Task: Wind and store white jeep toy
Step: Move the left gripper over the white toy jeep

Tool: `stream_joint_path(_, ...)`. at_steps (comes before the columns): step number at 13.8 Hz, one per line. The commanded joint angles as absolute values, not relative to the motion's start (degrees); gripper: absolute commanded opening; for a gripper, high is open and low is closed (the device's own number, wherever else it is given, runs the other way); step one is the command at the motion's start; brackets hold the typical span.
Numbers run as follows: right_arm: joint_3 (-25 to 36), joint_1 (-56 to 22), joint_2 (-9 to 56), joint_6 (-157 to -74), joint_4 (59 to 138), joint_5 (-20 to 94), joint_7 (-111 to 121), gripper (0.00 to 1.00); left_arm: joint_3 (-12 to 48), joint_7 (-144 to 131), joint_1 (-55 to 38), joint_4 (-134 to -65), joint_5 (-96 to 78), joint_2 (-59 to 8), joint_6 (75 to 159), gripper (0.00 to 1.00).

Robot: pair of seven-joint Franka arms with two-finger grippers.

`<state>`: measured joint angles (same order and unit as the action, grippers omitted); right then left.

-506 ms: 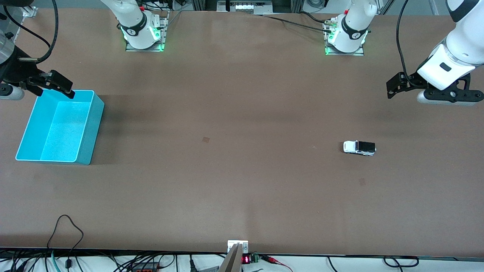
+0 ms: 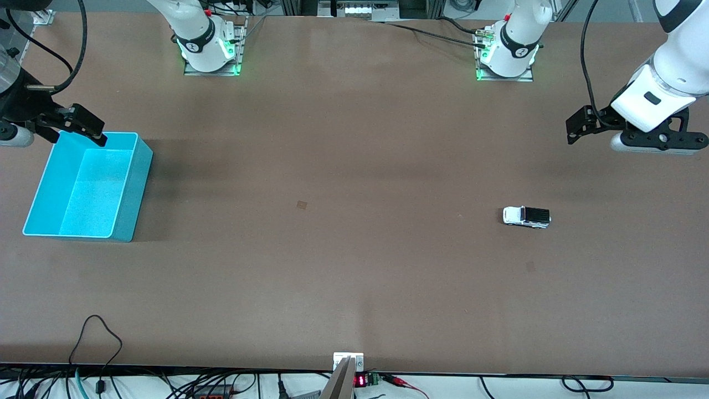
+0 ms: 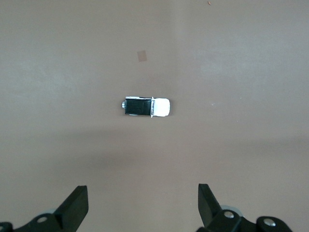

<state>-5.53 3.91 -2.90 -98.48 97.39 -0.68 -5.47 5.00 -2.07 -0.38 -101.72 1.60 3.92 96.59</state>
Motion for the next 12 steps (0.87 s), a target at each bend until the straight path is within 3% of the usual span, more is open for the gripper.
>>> stream_joint_path(1,-5.4,3.8,-4.3,-99.1,99.1,-0.8,-4.8,1.0,4.7,0.6,-0.4,-101.1,0.9,4.0,95.1,1.0)
stream_joint_path(5,-5.4,3.8,-4.4,-99.1,99.1,-0.8,-4.8,1.0,4.7,1.0,-0.4,-102.0,0.8,2.7,92.5,1.0)
stream_joint_path(12,-5.4,3.8,-4.4,-98.6,99.0,-0.8,-4.0,1.0,4.0,12.1,1.0,-96.3,0.4,-6.4,92.5,1.0)
